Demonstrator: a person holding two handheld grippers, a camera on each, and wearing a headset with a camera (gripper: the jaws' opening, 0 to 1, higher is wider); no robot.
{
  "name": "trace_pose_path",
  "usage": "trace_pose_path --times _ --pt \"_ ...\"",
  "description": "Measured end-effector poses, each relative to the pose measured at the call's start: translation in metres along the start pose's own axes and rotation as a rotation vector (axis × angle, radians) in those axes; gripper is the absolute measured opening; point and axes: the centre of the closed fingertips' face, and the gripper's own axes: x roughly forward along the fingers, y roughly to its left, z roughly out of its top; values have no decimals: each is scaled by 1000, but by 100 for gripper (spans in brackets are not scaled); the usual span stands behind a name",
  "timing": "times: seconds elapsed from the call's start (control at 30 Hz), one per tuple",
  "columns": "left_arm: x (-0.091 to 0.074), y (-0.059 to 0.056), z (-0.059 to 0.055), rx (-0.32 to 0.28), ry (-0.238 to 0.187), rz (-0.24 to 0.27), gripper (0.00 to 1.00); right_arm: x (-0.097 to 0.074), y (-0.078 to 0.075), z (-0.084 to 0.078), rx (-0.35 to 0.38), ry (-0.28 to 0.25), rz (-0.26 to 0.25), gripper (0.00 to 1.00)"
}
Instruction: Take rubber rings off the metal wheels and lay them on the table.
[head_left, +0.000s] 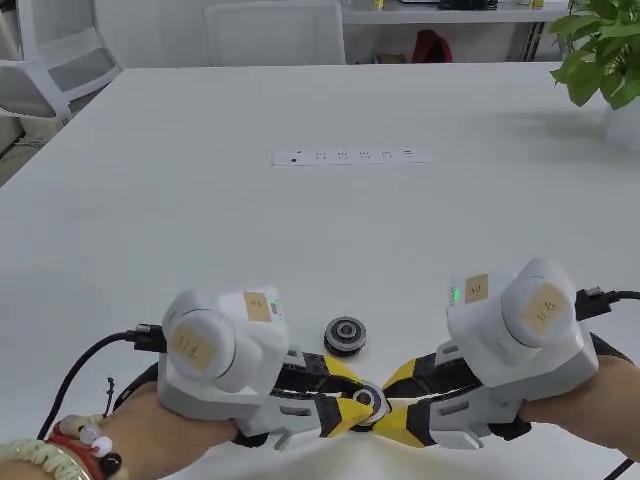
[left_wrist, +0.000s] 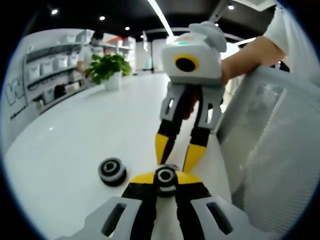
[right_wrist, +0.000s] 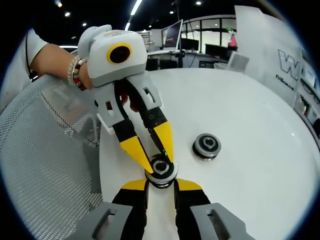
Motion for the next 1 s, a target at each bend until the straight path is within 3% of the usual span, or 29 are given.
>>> trace_pose_path --times 0.2,0.47,0.6,0.73,0.9,1.0 --pt "0 -1 0 4 -1 -4 14 -3 0 -2 72 -16 26 16" --pt "0 -1 0 5 -1 -3 14 -3 1 -3 69 -10 28 12" --pt "0 -1 0 5 -1 -3 14 -4 4 -3 125 -16 48 13" --pt "0 -1 0 5 -1 -3 14 -4 3 -3 104 -17 36 13" --pt "0 -1 0 5 -1 -3 14 -2 3 2 80 -28 25 23" --pt "0 -1 0 5 -2 -3 14 -1 0 2 53 -28 6 22"
